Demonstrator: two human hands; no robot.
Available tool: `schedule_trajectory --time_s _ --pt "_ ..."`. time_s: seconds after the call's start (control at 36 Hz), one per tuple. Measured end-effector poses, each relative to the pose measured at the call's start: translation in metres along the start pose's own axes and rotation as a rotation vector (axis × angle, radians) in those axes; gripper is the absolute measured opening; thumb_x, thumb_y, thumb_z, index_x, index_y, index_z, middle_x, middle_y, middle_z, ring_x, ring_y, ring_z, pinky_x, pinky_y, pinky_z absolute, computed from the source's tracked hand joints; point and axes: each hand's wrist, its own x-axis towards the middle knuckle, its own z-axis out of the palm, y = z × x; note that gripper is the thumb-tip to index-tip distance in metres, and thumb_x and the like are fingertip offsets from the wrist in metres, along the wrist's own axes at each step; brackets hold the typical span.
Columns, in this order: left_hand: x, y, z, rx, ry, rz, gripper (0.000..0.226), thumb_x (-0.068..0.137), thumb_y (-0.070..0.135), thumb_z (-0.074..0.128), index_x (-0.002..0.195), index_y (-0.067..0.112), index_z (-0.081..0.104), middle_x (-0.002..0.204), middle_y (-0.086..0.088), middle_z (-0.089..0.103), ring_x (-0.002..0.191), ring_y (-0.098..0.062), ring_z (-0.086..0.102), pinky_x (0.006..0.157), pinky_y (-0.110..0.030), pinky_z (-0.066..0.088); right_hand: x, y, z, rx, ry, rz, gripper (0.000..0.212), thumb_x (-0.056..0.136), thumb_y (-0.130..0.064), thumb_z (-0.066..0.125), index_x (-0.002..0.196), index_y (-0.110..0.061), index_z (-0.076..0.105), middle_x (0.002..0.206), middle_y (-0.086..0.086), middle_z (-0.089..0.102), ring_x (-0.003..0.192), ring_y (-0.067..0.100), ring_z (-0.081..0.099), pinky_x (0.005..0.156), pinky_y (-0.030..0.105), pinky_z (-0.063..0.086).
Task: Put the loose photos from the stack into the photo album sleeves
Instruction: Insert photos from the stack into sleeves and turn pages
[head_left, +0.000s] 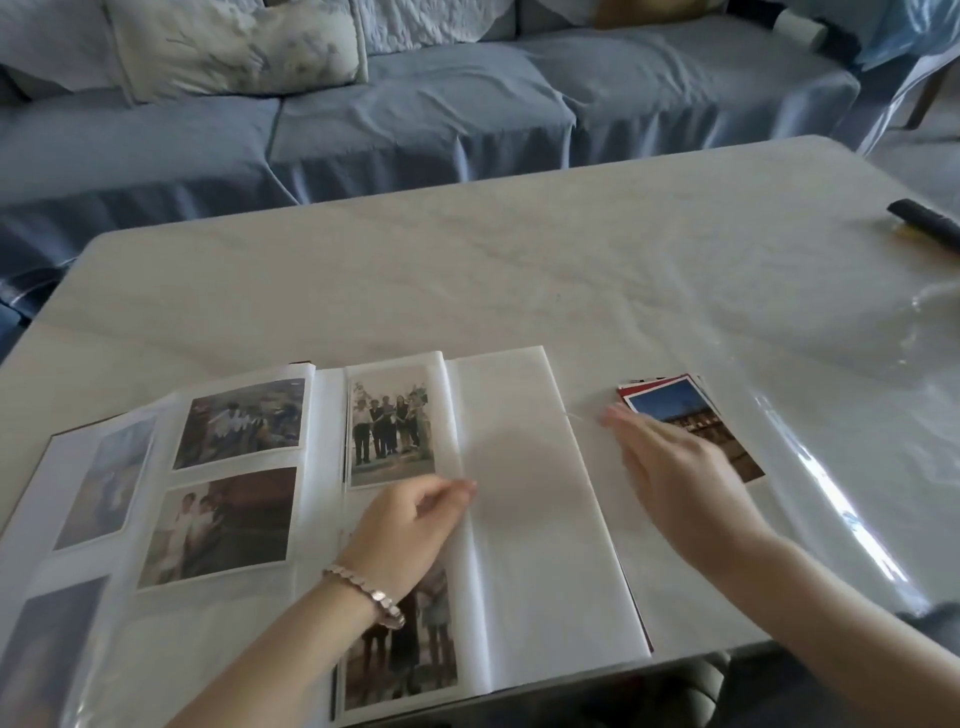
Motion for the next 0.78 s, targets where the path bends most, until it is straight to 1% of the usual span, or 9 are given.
schedule_trajectory --time_s 0.08,0.14,0.28,0.33,0.42,0.47,0.56,0.64,0.78 --pt "0.000 0.019 0.010 -0.554 -0.124 -0.216 0.041 0.076 0.045 0.055 0.095 0.010 0.065 0.087 -0.005 0.074 0.083 -0.017 0.071 0.066 -0.023 0.057 -0.007 -0.026 0.010 0.142 -0.073 -0.190 0.041 0.068 0.018 0.069 0.106 0.002 0.069 0.110 0.016 0.067 0.099 0.030 0.066 0.075 0.047 0.056" --pt "0.000 0.028 0.010 -0.617 -0.069 -0.230 0.022 0.086 0.026 0.058 0.088 0.005 0.064 0.079 -0.008 0.074 0.075 -0.020 0.072 0.057 -0.025 0.057 -0.011 -0.042 0.016 0.204 -0.173 -0.303 0.039 0.075 0.009 0.069 0.112 -0.002 0.066 0.115 0.011 0.066 0.107 0.023 0.063 0.086 0.041 0.054" --pt "0.001 0.013 -0.009 -0.109 0.176 -0.181 0.022 0.089 0.021 0.060 0.080 0.001 0.061 0.075 -0.014 0.069 0.070 -0.026 0.069 0.064 -0.035 0.059 -0.006 -0.064 0.019 0.368 -0.308 -0.293 0.027 0.091 -0.018 0.057 0.116 -0.015 0.065 0.122 -0.002 0.063 0.111 0.011 0.058 0.097 0.021 0.045" --pt "-0.003 0.004 -0.022 -0.036 0.126 -0.121 0.014 0.090 0.024 0.058 0.085 0.012 0.061 0.082 -0.009 0.069 0.075 -0.021 0.068 0.065 -0.029 0.058 0.001 -0.068 0.017 0.396 -0.324 -0.178 0.031 0.094 -0.023 0.053 0.124 -0.017 0.059 0.135 -0.003 0.053 0.117 0.013 0.054 0.096 0.029 0.048" --pt "-0.012 -0.006 -0.044 0.046 0.004 -0.007 0.008 0.090 0.026 0.058 0.090 0.031 0.064 0.079 -0.003 0.071 0.071 -0.021 0.067 0.069 -0.035 0.056 0.018 -0.074 0.018 0.353 -0.362 -0.119 0.048 0.093 -0.030 0.053 0.140 -0.023 0.040 0.145 -0.010 0.036 0.127 0.008 0.041 0.101 0.020 0.034" --pt "-0.019 -0.013 -0.058 0.132 -0.028 0.062 0.015 0.088 0.027 0.061 0.076 0.036 0.065 0.069 0.005 0.068 0.059 -0.011 0.062 0.061 -0.028 0.052 0.031 -0.080 0.021 0.322 -0.466 -0.066 0.049 0.092 -0.037 0.052 0.139 -0.027 0.040 0.133 -0.014 0.044 0.114 0.004 0.048 0.097 0.019 0.037" --pt "-0.028 -0.021 -0.077 0.186 0.015 0.080 0.018 0.081 0.032 0.068 0.065 0.031 0.060 0.066 0.014 0.066 0.060 0.000 0.060 0.059 -0.018 0.050 0.044 -0.094 0.029 0.346 -0.605 -0.052 0.021 0.091 -0.034 0.055 0.108 -0.027 0.066 0.095 -0.016 0.064 0.082 0.001 0.058 0.080 0.027 0.050" --pt "-0.034 -0.033 -0.094 0.181 0.150 0.049 0.015 0.071 0.048 0.068 0.071 0.033 0.063 0.071 0.013 0.069 0.067 0.000 0.064 0.066 -0.022 0.052 0.049 -0.110 0.042 0.388 -0.654 -0.057 0.015 0.091 -0.027 0.057 0.090 -0.024 0.072 0.081 -0.012 0.069 0.074 0.004 0.063 0.073 0.030 0.054" --pt "-0.047 -0.049 -0.118 0.050 0.429 0.006 0.025 0.059 0.053 0.063 0.079 0.038 0.058 0.070 0.022 0.062 0.069 0.013 0.059 0.054 -0.005 0.042 0.049 -0.135 0.064 0.655 -0.591 0.051 0.021 0.091 -0.018 0.057 0.074 -0.026 0.065 0.066 -0.008 0.068 0.055 0.002 0.064 0.052 0.022 0.053"
